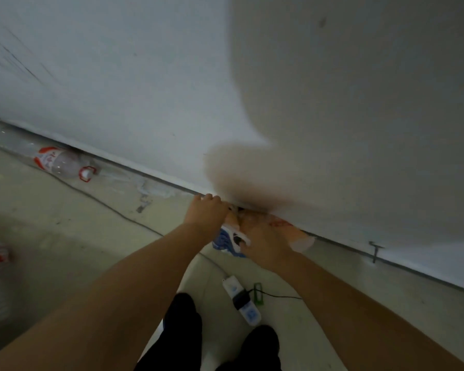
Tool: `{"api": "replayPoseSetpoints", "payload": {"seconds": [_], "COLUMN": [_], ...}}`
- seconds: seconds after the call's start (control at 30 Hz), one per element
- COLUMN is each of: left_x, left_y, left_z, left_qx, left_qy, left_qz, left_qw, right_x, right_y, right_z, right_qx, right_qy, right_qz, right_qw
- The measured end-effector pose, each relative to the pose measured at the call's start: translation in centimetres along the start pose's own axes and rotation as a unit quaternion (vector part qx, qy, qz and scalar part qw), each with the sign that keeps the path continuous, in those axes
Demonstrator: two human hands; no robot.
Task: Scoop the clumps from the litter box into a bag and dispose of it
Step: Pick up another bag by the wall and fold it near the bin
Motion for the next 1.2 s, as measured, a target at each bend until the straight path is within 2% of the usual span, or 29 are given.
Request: {"api": "replayPoseSetpoints", "payload": {"seconds": [0.1,0.2,0.33,0.43,0.6,0.67,0.8,0.9,1.07,1.13,1.2], "left_x": [1.2,4.1,7.8,11.9,24.1,28.7,35.6,39.6,49.1,53.8,58.9], "left_y": [-0.4,-0.8,3.1,8.0,16.0,18.4,21.0,20.8,18.2,17.0,15.7], "left_z": [0.0,-0.6,-1.9,-2.7,-4.6,-6.4,-10.3,-12.7,-18.7,-21.3,-23.3], "left_qx": [-0.046,-0.091,-0.099,-0.13,-0.184,-0.225,-0.303,-0.367,-0.474,-0.492,-0.497], "left_qy": [-0.022,-0.065,-0.106,-0.141,-0.23,-0.273,-0.352,-0.413,-0.481,-0.508,-0.557], "left_qz": [0.03,0.049,0.03,0.008,0.047,0.053,0.019,-0.003,-0.01,-0.022,-0.049], "left_qw": [0.998,0.993,0.989,0.981,0.954,0.934,0.885,0.833,0.737,0.707,0.663], "right_x": [1.6,3.6,7.7,13.6,27.2,33.1,42.3,47.3,57.1,60.9,64.7], "right_y": [0.0,-0.2,3.1,7.1,11.2,11.5,9.8,7.1,0.4,-3.5,-7.3], "right_z": [0.7,0.8,1.2,4.4,11.5,13.6,16.5,19.1,24.4,26.3,28.2], "right_qx": [-0.132,-0.145,-0.147,-0.144,-0.165,-0.189,-0.208,-0.248,-0.365,-0.393,-0.409], "right_qy": [-0.05,-0.075,-0.066,-0.058,-0.093,-0.123,-0.213,-0.269,-0.377,-0.432,-0.477], "right_qz": [0.041,0.088,0.068,0.086,0.056,0.025,-0.031,-0.082,-0.176,-0.201,-0.223], "right_qw": [0.989,0.983,0.985,0.984,0.98,0.974,0.954,0.927,0.833,0.786,0.745]}}
Point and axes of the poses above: each hand's wrist, its own x-axis away from the middle knuckle, its own y-axis out of the back of the hand, z = x × y, the point moved 3 cm from there along -x, towards the middle knuckle, and after that the axes turned 14 degrees about y, right-handed, at the moved point
